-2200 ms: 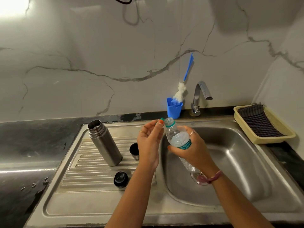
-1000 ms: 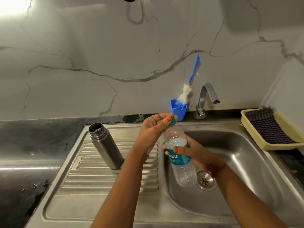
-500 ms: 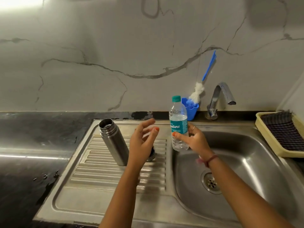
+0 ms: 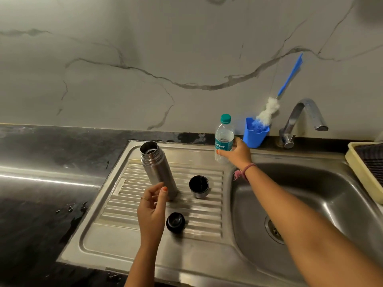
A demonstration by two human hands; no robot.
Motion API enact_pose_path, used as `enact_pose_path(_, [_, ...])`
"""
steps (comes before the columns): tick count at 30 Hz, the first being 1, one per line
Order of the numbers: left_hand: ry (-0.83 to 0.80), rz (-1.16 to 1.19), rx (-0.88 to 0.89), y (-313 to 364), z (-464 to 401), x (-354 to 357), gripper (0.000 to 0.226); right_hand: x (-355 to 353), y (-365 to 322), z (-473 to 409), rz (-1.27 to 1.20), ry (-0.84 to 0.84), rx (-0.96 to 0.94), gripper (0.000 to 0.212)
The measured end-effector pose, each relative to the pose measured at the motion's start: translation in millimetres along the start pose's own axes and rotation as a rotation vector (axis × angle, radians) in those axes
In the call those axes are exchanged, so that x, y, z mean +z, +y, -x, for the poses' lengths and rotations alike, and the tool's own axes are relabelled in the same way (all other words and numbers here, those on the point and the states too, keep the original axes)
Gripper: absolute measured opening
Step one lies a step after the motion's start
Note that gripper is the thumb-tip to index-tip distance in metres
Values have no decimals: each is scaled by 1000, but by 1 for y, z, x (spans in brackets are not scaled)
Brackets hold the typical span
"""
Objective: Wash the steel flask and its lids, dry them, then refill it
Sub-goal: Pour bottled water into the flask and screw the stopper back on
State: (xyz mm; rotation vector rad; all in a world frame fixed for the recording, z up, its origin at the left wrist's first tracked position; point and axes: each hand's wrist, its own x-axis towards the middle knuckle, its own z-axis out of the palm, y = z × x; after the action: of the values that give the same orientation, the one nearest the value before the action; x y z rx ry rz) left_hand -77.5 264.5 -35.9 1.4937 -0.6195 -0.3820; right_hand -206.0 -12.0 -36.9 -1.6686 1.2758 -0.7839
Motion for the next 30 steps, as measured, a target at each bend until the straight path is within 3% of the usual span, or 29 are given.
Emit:
enact_pose_path(18, [15,32,-27,-14,-23,-24,18,40,26,-22,51,2,57,70])
enact_pose_path(25, [16,21,-37,-17,-26,-32,18,28,18,0,137,-11,86,93])
enact_pose_path(30, [14,12,-30,-21,-28,-37,18,18,5,64,-39,111,-5,77])
